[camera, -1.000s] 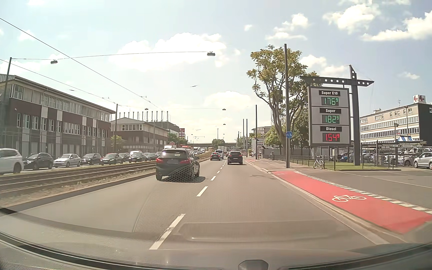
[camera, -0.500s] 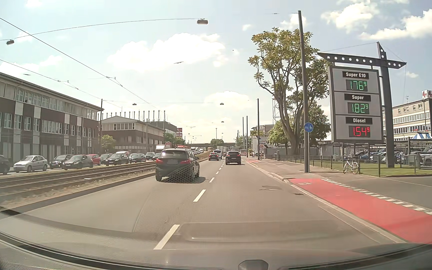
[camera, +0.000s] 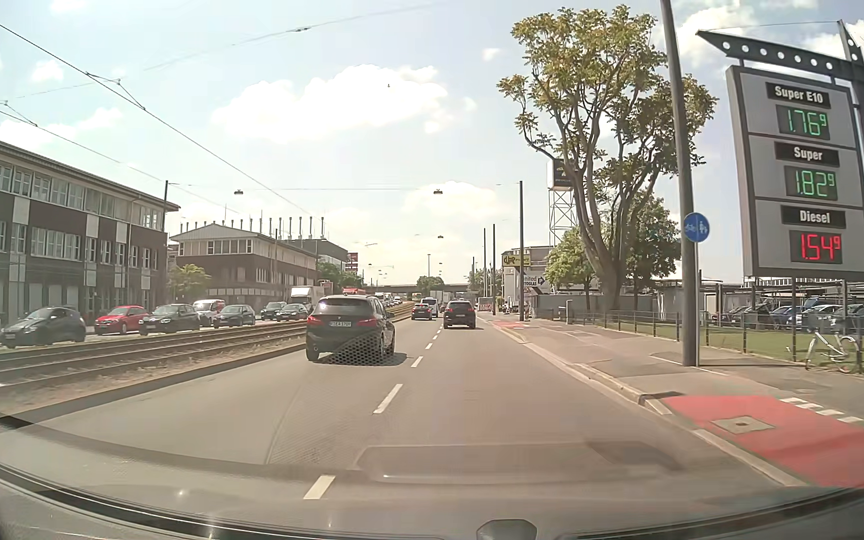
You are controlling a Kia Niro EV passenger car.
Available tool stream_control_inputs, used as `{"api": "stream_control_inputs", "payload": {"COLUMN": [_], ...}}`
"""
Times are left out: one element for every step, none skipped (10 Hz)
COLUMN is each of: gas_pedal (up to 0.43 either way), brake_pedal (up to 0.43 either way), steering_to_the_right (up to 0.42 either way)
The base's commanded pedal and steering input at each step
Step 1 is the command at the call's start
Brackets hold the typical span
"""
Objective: Follow the waypoints while adhering to traffic rules and regulations
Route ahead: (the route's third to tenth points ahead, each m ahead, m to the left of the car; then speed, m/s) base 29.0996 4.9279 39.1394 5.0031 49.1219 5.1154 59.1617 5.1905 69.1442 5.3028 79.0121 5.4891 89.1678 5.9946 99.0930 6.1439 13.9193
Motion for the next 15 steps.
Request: {"api": "stream_control_inputs", "payload": {"gas_pedal": [0.047,0.028,0.020,0.020,0.039,0.047,0.047,0.047,0.039,0.039,0.028,0.028,0.039,0.047,0.047], "brake_pedal": [0.030,0.030,0.030,0.030,0.030,0.030,0.030,0.030,0.030,0.030,0.030,0.030,0.030,0.030,0.030], "steering_to_the_right": [0.004,0.003,0.000,0.000,0.000,0.000,-0.001,0.000,-0.001,-0.002,-0.002,-0.001,-0.002,-0.002,-0.003]}}
